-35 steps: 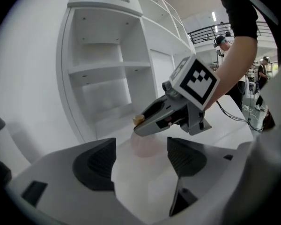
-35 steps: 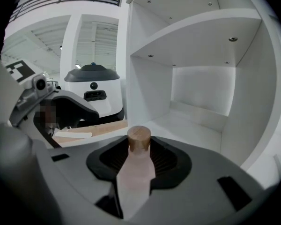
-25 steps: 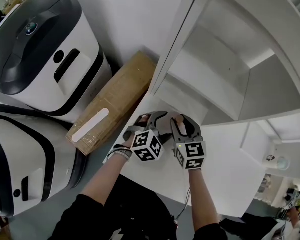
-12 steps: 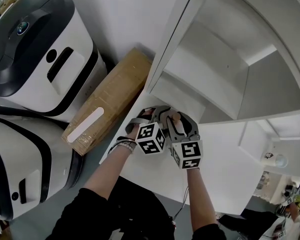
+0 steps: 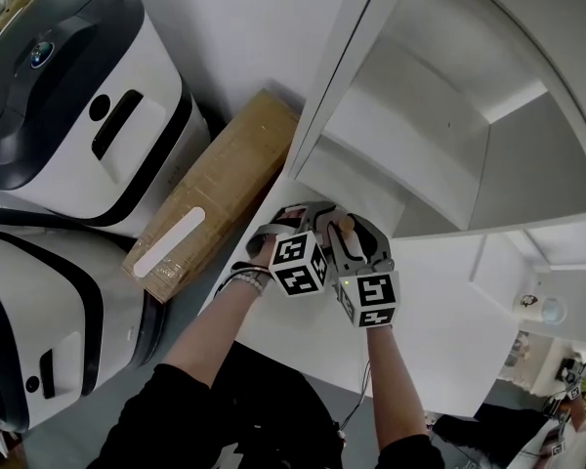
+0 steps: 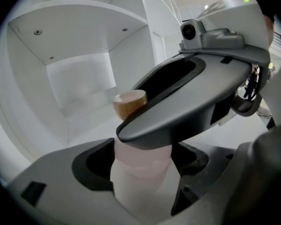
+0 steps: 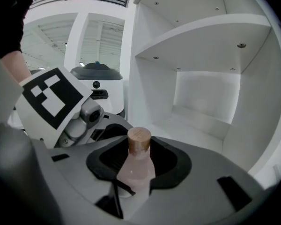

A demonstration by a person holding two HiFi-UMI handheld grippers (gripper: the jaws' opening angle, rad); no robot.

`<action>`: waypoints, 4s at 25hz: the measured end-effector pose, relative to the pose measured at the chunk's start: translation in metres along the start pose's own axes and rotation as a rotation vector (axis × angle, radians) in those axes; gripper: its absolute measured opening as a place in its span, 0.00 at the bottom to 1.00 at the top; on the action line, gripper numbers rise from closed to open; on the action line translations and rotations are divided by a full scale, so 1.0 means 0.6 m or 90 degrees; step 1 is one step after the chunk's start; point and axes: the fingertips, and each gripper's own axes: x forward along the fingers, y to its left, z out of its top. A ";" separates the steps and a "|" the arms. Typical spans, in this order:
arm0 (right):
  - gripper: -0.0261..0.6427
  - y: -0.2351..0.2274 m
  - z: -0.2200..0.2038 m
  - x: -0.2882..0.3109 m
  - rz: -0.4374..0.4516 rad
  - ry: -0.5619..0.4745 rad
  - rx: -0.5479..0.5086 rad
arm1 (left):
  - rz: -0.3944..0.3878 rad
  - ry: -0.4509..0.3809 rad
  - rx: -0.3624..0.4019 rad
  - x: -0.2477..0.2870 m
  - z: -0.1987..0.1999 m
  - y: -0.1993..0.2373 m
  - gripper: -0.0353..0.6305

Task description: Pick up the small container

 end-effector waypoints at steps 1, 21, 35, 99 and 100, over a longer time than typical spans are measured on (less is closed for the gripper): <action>0.26 0.005 0.000 -0.001 0.006 0.001 -0.003 | -0.002 0.005 -0.002 -0.004 -0.002 -0.003 0.61; 0.26 0.106 0.133 -0.086 0.069 -0.043 -0.036 | 0.013 -0.016 -0.031 -0.184 0.050 -0.019 0.61; 0.26 0.165 0.266 -0.161 0.086 -0.126 -0.082 | 0.058 -0.049 -0.029 -0.321 0.122 -0.012 0.61; 0.26 0.230 0.350 -0.315 0.066 -0.204 -0.104 | 0.098 -0.085 0.031 -0.456 0.218 -0.089 0.61; 0.26 0.230 0.350 -0.315 0.067 -0.204 -0.105 | 0.098 -0.085 0.032 -0.456 0.218 -0.090 0.61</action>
